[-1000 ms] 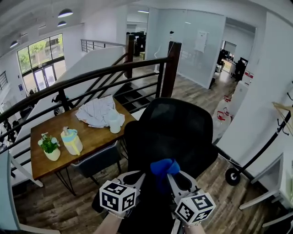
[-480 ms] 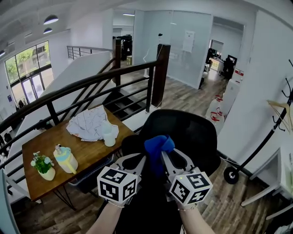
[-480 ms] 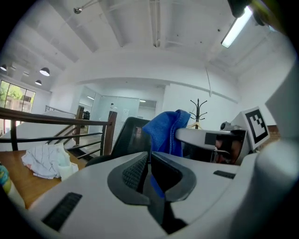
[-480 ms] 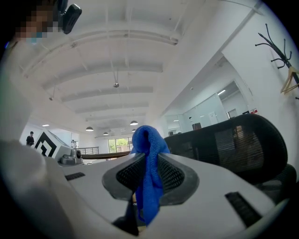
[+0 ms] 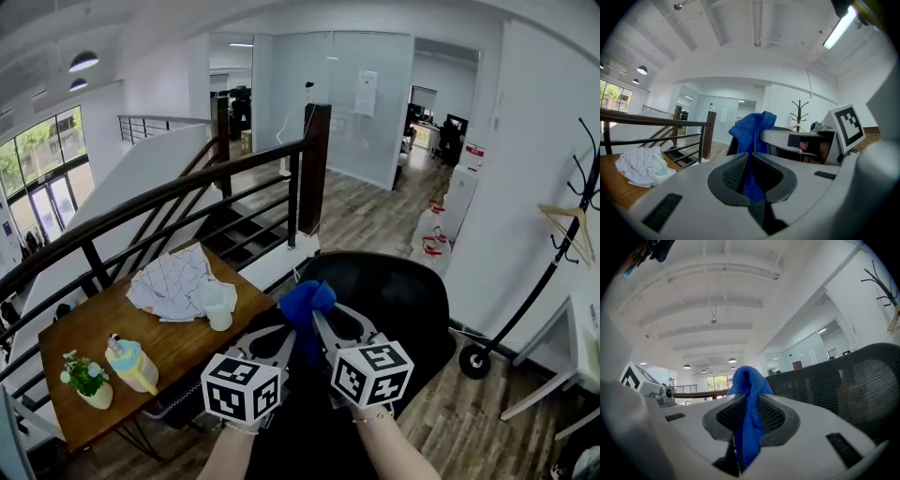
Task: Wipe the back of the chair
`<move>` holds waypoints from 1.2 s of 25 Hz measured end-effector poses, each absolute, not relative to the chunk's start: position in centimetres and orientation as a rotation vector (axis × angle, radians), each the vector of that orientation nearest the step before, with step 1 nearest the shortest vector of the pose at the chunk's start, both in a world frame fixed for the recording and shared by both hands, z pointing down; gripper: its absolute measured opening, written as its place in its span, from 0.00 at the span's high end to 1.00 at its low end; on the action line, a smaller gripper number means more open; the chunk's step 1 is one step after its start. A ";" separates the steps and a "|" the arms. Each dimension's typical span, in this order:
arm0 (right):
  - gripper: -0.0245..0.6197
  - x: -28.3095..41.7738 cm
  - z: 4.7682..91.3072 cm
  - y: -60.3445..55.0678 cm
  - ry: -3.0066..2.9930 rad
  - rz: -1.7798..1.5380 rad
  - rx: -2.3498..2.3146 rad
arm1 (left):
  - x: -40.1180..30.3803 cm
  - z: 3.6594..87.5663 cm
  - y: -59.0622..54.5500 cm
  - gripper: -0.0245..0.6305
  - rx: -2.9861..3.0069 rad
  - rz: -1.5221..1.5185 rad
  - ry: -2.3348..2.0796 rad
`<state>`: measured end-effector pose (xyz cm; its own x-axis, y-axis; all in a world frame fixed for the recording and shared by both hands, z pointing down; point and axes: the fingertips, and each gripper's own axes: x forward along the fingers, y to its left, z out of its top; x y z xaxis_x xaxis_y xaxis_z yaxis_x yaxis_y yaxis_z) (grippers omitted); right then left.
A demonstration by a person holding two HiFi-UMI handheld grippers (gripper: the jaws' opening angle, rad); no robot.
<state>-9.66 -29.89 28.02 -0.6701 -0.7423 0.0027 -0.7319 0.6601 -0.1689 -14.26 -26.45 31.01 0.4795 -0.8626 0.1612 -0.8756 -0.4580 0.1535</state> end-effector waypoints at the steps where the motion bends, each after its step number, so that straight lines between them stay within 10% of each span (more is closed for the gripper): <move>1: 0.83 -9.7 28.1 -30.2 2.802 -0.236 -1.255 | -14.2 31.1 -26.7 0.91 2.512 0.088 -1.488; 30: 0.83 4.6 29.7 -32.4 2.588 -0.258 -1.689 | -7.4 32.8 -27.3 0.91 2.579 0.096 -1.331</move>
<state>4.63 -32.43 29.71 -0.4059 -0.9121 0.0569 -0.9054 0.3929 -0.1606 -7.41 -27.25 32.83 0.5837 -0.7949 0.1658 -0.8104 -0.5576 0.1795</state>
